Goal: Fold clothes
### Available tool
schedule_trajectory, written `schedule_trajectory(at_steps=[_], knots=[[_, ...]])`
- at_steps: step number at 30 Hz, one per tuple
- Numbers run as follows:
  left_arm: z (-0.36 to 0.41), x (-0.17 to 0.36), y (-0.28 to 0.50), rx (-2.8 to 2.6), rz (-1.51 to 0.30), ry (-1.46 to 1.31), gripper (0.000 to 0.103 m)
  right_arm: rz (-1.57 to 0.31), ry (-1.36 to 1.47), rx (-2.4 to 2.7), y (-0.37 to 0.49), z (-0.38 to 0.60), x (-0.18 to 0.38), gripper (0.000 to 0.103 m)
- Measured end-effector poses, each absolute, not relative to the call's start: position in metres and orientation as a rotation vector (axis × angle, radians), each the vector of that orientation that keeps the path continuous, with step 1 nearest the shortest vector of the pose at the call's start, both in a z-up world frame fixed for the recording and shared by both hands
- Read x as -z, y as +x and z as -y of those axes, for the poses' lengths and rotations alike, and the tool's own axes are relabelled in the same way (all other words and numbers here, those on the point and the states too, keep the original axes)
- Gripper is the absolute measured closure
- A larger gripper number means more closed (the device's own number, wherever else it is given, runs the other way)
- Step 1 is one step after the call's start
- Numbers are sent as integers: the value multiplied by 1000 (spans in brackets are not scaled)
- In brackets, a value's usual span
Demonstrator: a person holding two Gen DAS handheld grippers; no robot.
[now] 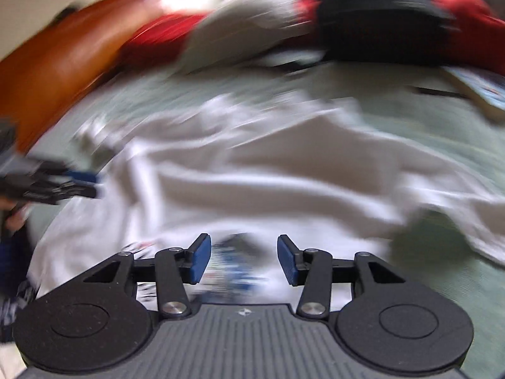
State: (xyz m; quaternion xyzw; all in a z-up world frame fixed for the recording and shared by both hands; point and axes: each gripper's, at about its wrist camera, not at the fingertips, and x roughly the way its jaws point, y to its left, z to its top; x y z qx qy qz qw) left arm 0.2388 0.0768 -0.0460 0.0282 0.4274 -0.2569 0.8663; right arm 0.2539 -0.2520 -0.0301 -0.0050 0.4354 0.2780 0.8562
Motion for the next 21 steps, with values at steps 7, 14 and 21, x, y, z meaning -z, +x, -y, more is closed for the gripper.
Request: schedule_trajectory(at_steps=[7, 14, 21], knots=[[-103, 64, 204, 388, -878, 165, 56, -894, -318, -562, 240, 233, 54, 39], [-100, 41, 171, 346, -829, 324, 52, -874, -229, -445, 206, 283, 37, 32], [-58, 54, 134, 491, -780, 383, 34, -806, -309, -665, 154, 209, 47, 30]])
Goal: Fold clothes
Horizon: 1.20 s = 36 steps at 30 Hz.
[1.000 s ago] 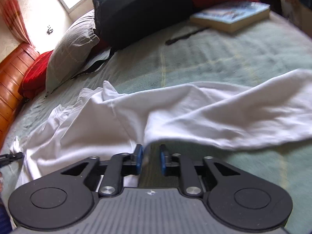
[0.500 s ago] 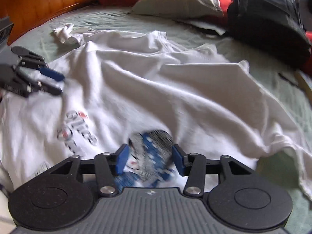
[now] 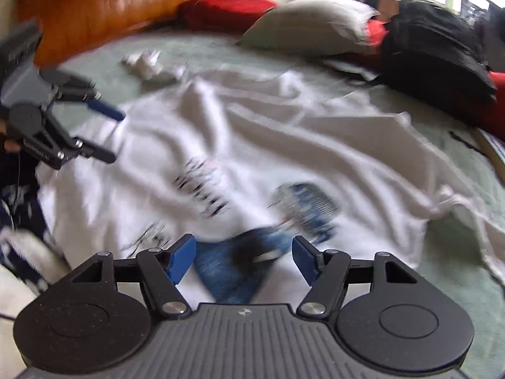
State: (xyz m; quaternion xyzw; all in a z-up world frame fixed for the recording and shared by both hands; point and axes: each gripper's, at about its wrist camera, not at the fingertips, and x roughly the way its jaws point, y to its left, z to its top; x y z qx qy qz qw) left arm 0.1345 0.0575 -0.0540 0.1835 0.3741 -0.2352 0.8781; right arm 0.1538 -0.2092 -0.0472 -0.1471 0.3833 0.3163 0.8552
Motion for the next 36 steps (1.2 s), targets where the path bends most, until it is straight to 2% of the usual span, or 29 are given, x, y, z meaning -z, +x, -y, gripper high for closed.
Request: schedule_trajectory(at_steps=[5, 9, 17, 19, 23, 29, 36], knots=[[-98, 71, 92, 405, -817, 290, 25, -795, -294, -569, 127, 241, 72, 8], [-115, 63, 72, 357, -866, 283, 24, -819, -235, -489, 109, 267, 68, 7], [-70, 38, 98, 439, -706, 281, 23, -729, -289, -558, 95, 214, 62, 7], [-64, 50, 102, 451, -735, 290, 23, -737, -353, -541, 92, 208, 75, 6], [-83, 77, 90, 441, -768, 293, 20, -759, -277, -523, 76, 249, 84, 0], [-97, 59, 75, 405, -809, 347, 19, -760, -414, -449, 49, 256, 79, 0], [-66, 35, 105, 420, -712, 302, 19, -636, -210, -634, 89, 217, 44, 0]])
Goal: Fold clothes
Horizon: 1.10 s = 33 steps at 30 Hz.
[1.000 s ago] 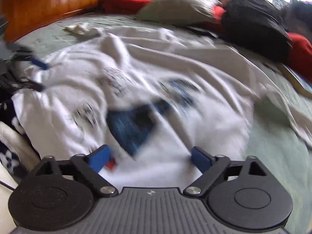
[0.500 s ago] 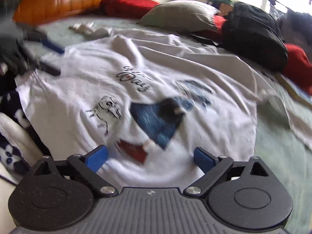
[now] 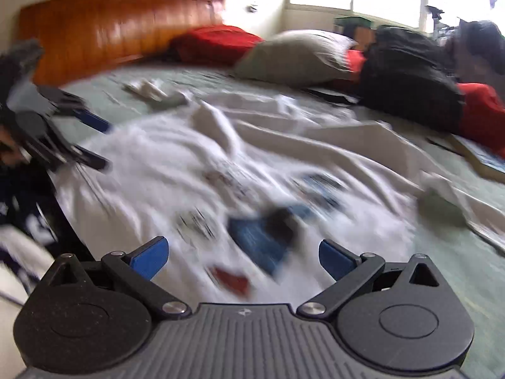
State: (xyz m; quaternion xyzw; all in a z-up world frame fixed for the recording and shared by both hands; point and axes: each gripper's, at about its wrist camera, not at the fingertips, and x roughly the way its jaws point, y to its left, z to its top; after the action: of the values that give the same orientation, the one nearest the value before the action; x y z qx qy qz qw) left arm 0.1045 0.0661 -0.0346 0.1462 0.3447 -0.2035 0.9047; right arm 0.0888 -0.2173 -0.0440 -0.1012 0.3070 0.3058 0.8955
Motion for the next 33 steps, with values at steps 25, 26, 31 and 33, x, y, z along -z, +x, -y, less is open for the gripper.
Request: schedule_trajectory(at_steps=[25, 26, 31, 33], knots=[[-77, 77, 343, 235, -840, -37, 20, -863, -94, -299, 346, 208, 70, 0], [-79, 76, 347, 229, -843, -38, 20, -858, -96, -278, 354, 211, 71, 0], [-78, 57, 336, 250, -828, -9, 20, -865, -77, -275, 366, 228, 60, 0], [-74, 45, 317, 304, -808, 11, 20, -852, -92, -335, 344, 231, 43, 0]])
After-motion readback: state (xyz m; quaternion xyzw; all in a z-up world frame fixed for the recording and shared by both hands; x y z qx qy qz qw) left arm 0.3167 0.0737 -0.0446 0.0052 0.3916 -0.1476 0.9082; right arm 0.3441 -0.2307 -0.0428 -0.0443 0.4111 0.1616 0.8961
